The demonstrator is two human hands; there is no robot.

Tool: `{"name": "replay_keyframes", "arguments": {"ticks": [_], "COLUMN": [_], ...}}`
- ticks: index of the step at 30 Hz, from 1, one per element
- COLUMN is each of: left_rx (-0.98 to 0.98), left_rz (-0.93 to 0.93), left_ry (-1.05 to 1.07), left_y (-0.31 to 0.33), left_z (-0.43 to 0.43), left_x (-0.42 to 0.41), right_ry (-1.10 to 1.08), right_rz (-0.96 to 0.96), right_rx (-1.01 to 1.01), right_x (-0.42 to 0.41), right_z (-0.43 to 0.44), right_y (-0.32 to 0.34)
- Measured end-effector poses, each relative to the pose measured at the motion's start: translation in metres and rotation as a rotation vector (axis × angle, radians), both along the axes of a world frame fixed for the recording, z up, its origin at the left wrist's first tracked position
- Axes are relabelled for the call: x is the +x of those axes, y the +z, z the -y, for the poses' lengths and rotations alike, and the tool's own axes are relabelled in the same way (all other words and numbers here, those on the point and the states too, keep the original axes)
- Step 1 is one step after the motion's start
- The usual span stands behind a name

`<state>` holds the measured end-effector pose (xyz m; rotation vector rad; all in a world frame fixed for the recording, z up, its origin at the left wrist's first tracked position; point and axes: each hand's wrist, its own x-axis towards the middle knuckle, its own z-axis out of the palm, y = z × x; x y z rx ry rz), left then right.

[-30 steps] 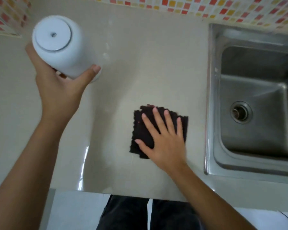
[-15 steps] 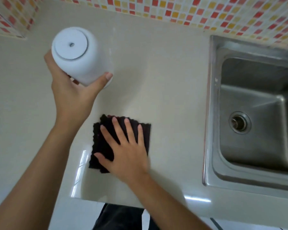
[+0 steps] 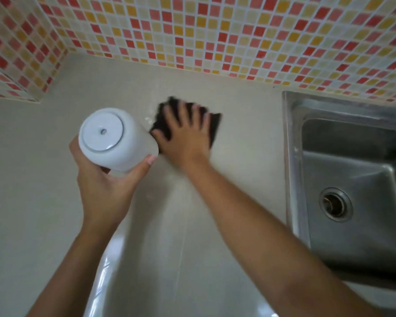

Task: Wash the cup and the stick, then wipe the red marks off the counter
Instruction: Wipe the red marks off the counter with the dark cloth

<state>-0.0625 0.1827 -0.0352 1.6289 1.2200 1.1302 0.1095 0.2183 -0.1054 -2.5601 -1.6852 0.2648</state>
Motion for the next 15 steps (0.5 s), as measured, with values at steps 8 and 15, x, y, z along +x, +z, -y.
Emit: {"name": "replay_keyframes", "arguments": {"ticks": [8,15], "left_rx": [-0.023,-0.038], "left_rz": [0.003,0.094], "left_ry": [0.011,0.037], "left_y": [-0.007,-0.006], "left_z": [-0.022,-0.014], "left_x": [-0.002,-0.003], "right_ry": [0.052,-0.203], "right_rz": [-0.027,0.055], "right_rx": [0.054,0.019], "right_x": [0.049,0.091], "right_z": [0.024,0.152], "right_y": [-0.003,0.002]}}
